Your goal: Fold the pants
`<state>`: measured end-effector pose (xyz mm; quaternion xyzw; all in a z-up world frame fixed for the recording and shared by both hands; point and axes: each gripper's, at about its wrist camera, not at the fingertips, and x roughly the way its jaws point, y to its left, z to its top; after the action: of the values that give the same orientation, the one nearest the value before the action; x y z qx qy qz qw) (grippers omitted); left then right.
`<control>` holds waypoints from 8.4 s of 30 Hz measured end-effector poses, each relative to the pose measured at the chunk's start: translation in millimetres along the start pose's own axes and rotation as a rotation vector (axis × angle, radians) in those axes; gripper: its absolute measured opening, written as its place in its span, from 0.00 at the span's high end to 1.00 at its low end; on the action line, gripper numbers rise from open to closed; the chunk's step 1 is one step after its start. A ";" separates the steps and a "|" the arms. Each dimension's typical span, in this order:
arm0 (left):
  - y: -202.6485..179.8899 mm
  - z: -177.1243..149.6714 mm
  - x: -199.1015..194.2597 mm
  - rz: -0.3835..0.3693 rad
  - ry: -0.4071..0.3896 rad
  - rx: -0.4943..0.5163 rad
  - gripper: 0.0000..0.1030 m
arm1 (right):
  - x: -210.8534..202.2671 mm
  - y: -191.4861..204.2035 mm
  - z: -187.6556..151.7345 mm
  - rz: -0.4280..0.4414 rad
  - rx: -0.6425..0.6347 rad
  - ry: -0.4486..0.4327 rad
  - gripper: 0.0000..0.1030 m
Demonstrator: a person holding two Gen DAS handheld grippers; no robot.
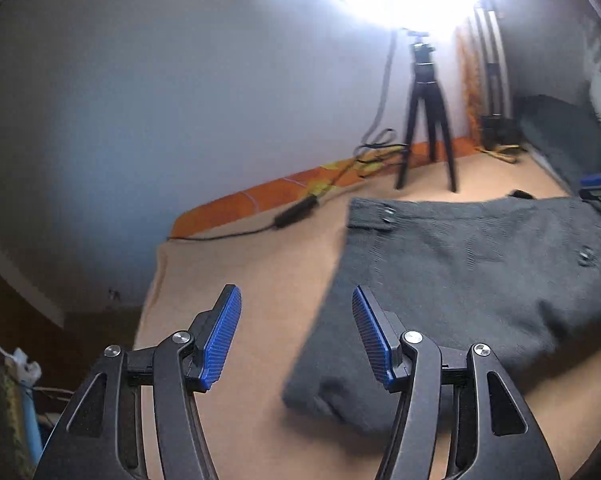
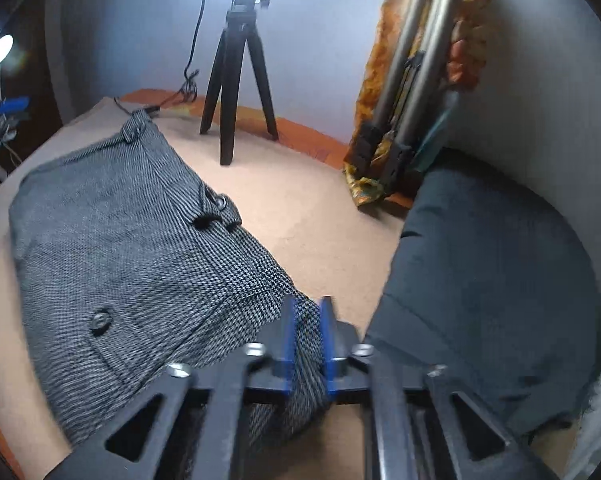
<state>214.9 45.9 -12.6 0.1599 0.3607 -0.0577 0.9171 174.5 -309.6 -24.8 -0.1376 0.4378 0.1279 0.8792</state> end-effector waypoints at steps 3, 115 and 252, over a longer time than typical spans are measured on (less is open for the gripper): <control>-13.6 -13.9 -13.7 -0.035 0.000 0.008 0.45 | -29.3 2.6 -4.8 0.044 0.028 -0.037 0.76; -192.9 -38.7 19.8 -0.497 0.205 0.147 0.81 | -72.0 25.3 -97.5 0.265 0.379 0.080 0.87; -191.0 -16.2 6.0 -0.282 0.029 0.186 0.71 | -24.5 -5.9 -103.8 0.565 0.844 0.096 0.89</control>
<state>166.7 -128.6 -76.0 0.1929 0.3858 -0.2167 0.8758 86.0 -354.4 -64.4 0.3476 0.5111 0.1662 0.7683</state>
